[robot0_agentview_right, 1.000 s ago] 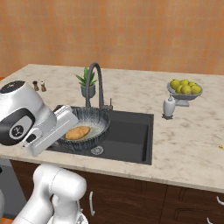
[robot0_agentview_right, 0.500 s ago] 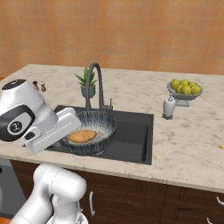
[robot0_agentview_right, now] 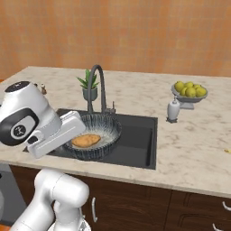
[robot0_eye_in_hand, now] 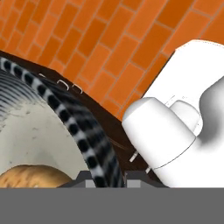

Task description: Pick the potato from the sink and place it in the bowl. Then pick the bowl and place it in the microwave. Then close the microwave door and press the start button.

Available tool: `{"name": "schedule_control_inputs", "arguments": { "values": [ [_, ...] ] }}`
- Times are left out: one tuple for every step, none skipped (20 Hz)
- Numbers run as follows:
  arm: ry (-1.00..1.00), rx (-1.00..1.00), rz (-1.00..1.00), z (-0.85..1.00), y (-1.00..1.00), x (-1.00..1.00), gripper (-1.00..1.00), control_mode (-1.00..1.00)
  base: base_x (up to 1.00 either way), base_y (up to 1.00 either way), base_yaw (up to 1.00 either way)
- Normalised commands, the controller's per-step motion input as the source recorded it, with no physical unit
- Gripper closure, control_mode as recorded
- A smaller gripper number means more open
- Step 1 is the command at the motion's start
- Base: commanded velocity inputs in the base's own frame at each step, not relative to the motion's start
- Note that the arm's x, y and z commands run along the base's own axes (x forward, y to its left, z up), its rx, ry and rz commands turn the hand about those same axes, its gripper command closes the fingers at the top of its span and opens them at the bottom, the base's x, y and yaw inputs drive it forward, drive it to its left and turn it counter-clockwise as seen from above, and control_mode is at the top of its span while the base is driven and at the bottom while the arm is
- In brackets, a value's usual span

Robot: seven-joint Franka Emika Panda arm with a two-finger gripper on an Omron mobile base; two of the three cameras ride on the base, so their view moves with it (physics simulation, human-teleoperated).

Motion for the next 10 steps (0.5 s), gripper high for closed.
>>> {"name": "schedule_control_inputs", "arguments": {
  "values": [
    [0.0,0.0,0.0,0.0,0.0,0.0,1.0,1.0,-0.01,0.0,-0.23],
    [0.0,0.0,0.0,0.0,0.0,0.0,1.0,1.0,-0.03,0.0,-0.29],
    [0.0,0.0,0.0,0.0,0.0,0.0,1.0,1.0,0.0,0.11,-0.36],
    [0.0,0.0,0.0,0.0,0.0,0.0,1.0,1.0,0.0,0.24,-0.41],
    [0.0,0.0,0.0,0.0,0.0,0.0,1.0,1.0,0.0,0.0,-0.14],
    [0.0,0.0,0.0,0.0,0.0,0.0,1.0,1.0,0.0,-0.05,0.0],
    [0.0,0.0,0.0,0.0,0.0,0.0,1.0,1.0,0.0,-0.54,-0.03],
    [0.0,0.0,0.0,0.0,0.0,0.0,1.0,1.0,0.17,-0.25,0.0],
    [0.0,0.0,0.0,0.0,0.0,0.0,1.0,1.0,0.0,0.0,0.0],
    [0.0,0.0,0.0,0.0,0.0,0.0,1.0,1.0,0.0,-0.11,-0.06]
  ]
}}
